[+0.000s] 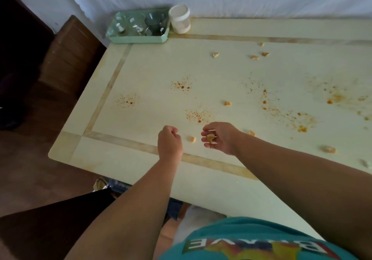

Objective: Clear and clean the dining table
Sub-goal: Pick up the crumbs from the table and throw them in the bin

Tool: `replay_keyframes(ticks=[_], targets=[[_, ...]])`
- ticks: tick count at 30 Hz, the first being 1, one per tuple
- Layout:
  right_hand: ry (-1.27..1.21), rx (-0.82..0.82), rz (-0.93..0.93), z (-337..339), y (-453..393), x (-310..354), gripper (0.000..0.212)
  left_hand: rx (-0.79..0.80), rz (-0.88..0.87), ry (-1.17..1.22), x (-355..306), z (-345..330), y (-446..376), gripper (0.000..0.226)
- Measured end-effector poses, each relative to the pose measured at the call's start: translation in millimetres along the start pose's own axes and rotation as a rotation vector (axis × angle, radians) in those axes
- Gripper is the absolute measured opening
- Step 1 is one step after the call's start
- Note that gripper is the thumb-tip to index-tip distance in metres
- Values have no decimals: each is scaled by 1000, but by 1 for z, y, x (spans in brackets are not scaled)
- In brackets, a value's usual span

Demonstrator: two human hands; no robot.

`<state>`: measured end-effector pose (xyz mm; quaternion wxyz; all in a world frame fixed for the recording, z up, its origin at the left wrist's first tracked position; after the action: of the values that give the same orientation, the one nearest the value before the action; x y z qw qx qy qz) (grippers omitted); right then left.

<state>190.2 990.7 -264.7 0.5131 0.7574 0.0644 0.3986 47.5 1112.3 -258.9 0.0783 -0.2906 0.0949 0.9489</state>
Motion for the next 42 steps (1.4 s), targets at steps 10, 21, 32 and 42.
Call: replay_keyframes(ticks=[10,21,32,42], targets=[[-86,-26,-45,21,0,-14,13,235,-132,-127,0,-30,31,24],[-132,-73,-85,33,-14,-10,15,216,-267,-351,-25,-54,12,13],[-223,-170,-36,46,-27,22,14,452,-208,-70,-64,-68,-7,10],[-419,-247,1,68,-33,32,17,537,-295,193,-129,-98,3,12]])
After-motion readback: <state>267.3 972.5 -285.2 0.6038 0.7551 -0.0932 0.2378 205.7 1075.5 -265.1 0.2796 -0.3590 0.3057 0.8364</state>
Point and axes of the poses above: each hand's wrist, its own y-axis away from the middle knuckle, its own z-axis out of the back of the hand, x = y × z, the point moved 6 cm from there along -y, towards the middle knuckle, and after that the axes turned 4 degrees about -x, right-handed, at the moved point
